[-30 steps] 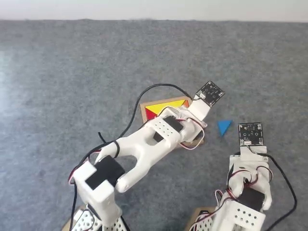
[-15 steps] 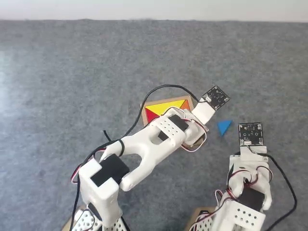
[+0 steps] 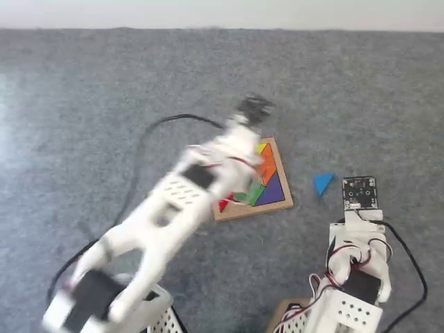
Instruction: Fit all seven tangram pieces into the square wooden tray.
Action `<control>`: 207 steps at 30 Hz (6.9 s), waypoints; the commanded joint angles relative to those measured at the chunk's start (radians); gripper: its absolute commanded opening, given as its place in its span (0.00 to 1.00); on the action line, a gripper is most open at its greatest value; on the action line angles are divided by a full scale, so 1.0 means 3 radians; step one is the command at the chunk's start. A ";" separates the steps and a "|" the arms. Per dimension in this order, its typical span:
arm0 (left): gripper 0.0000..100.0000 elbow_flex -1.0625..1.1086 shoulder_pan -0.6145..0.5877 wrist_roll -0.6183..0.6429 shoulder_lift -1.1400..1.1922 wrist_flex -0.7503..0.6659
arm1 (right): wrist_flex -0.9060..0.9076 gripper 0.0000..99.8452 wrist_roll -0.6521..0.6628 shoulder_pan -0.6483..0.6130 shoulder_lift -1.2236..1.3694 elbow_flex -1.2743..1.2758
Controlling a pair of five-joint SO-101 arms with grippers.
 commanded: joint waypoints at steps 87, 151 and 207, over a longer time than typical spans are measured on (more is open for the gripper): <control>0.18 0.1317 -0.3069 -0.0113 -0.1120 0.0194 | 0.1092 0.23 -0.4097 -0.1071 0.8150 -0.6582; 0.18 0.1225 -0.3089 -0.0102 -0.1141 0.0194 | 0.1568 0.14 -0.4930 -0.3491 0.7521 -0.6654; 0.18 0.1537 -0.2685 -0.0118 -0.1826 0.0322 | 0.2135 0.51 -0.3273 -0.2749 0.6027 -0.6414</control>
